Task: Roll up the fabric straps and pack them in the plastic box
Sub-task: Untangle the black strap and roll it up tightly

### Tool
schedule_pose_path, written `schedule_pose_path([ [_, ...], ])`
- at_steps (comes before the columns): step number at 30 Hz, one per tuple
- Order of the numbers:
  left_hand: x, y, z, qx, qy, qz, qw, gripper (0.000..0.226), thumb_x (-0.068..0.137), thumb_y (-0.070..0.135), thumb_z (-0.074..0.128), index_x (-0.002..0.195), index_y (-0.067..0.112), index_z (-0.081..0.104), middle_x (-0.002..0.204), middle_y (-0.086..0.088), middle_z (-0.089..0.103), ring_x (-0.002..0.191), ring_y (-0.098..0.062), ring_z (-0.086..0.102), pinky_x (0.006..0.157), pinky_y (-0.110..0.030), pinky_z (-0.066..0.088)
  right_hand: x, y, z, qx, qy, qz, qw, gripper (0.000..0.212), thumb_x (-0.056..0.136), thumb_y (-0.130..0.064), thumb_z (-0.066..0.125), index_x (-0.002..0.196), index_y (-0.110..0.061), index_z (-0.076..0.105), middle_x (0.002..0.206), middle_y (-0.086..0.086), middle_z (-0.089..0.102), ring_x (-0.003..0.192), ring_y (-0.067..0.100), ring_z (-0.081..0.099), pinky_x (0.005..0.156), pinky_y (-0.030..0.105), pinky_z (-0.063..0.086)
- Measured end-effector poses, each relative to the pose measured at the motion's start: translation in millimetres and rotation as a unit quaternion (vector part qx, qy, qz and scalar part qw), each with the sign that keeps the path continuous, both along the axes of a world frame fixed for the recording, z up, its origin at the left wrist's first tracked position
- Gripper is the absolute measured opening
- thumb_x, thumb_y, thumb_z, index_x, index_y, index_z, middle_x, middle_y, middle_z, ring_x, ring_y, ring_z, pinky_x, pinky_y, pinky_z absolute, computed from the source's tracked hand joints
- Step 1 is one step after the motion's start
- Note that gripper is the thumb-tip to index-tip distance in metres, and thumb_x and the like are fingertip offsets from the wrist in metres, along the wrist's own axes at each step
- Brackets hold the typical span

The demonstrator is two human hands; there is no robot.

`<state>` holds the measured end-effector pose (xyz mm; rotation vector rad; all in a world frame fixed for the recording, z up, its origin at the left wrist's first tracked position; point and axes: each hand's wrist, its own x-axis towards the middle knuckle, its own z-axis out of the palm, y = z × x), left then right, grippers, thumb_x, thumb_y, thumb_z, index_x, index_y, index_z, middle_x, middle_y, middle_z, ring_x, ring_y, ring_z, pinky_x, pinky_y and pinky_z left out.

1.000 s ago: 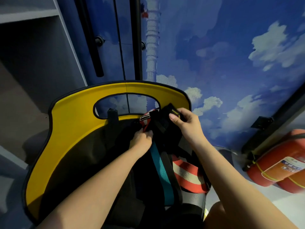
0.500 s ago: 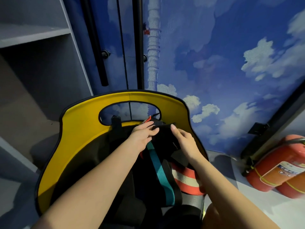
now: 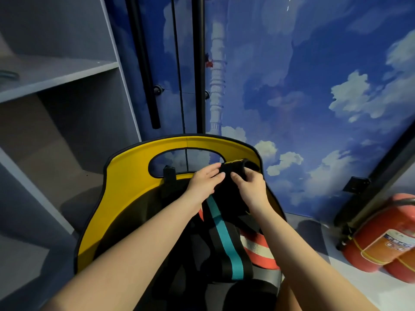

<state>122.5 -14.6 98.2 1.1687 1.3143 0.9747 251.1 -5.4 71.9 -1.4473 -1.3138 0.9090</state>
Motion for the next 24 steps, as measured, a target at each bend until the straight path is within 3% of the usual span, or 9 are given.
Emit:
schedule_pose_path([
  [3,1.1,-1.8,20.1,0.027,0.026,0.001,0.999,0.049,0.095,0.024,0.053,0.142,0.022,0.040,0.148,-0.004,0.040,0.137,-0.017,0.037,0.106,-0.032,0.032,-6.4,-11.1,13.8,0.045,-0.060,0.022,0.997,0.020,0.093,-0.018,0.055,0.108,-0.016,0.067,0.094,-0.001,0.070,0.092,0.016,0.066,0.078,0.031,0.053],
  [8,-3.8,-2.0,46.5,-0.002,0.022,0.009,1.000,0.064,0.089,0.037,0.061,0.145,0.028,0.032,0.150,-0.003,0.036,0.137,-0.023,0.035,0.109,-0.042,0.032,-24.5,-22.1,30.4,0.137,-0.201,0.045,0.969,0.022,0.095,-0.015,0.049,0.112,-0.011,0.063,0.092,0.006,0.071,0.081,0.021,0.066,0.065,0.024,0.043],
  [11,-9.0,0.7,57.2,-0.005,0.054,0.026,0.998,0.059,0.086,0.021,0.060,0.141,0.027,0.039,0.142,-0.004,0.044,0.127,-0.025,0.044,0.105,-0.044,0.041,-38.9,-24.9,35.7,0.178,-0.294,0.061,0.937,0.023,0.095,-0.013,0.045,0.109,-0.006,0.062,0.090,0.015,0.070,0.079,0.032,0.065,0.065,0.039,0.049],
  [13,-14.7,1.6,63.0,0.010,0.073,0.063,0.995,0.051,0.085,0.016,0.057,0.135,0.026,0.048,0.134,-0.004,0.051,0.119,-0.025,0.050,0.101,-0.043,0.045,-50.2,-28.3,40.3,0.200,-0.331,0.070,0.920,0.025,0.093,-0.010,0.045,0.112,-0.007,0.060,0.091,0.015,0.070,0.079,0.033,0.065,0.064,0.040,0.049],
  [15,-23.4,1.7,66.2,0.055,0.102,0.087,0.989,0.040,0.089,0.021,0.059,0.129,0.025,0.054,0.125,-0.001,0.058,0.112,-0.021,0.054,0.096,-0.041,0.048,-60.2,-30.9,45.7,0.203,-0.301,0.088,0.928,0.028,0.092,-0.011,0.046,0.117,-0.012,0.058,0.092,0.011,0.070,0.079,0.029,0.065,0.066,0.040,0.051],
  [17,-34.2,-0.5,68.2,0.101,0.120,0.094,0.983,0.035,0.094,0.025,0.055,0.128,0.022,0.055,0.118,0.002,0.059,0.106,-0.016,0.053,0.091,-0.035,0.048,-66.7,-33.3,52.0,0.174,-0.211,0.119,0.954,0.031,0.093,-0.022,0.048,0.123,-0.020,0.056,0.100,0.004,0.071,0.082,0.021,0.066,0.074,0.038,0.053],
  [20,-51.3,2.1,62.6,0.114,0.115,0.109,0.981,0.028,0.097,0.023,0.050,0.122,0.015,0.057,0.114,-0.005,0.063,0.103,-0.019,0.056,0.087,-0.036,0.050,-68.0,-30.1,53.8,0.109,-0.108,0.134,0.979,0.040,0.091,-0.041,0.053,0.128,-0.025,0.055,0.113,-0.003,0.068,0.102,0.009,0.063,0.086,0.027,0.051],
  [24,-68.3,7.8,49.1,0.041,0.076,0.115,0.990,0.026,0.096,0.027,0.050,0.119,0.016,0.057,0.116,-0.008,0.064,0.110,-0.026,0.059,0.095,-0.050,0.049,-67.5,-14.6,52.8,0.083,-0.049,0.096,0.991,0.035,0.090,-0.035,0.060,0.120,-0.018,0.059,0.108,-0.012,0.060,0.095,-0.002,0.055,0.071,0.004,0.039],
])
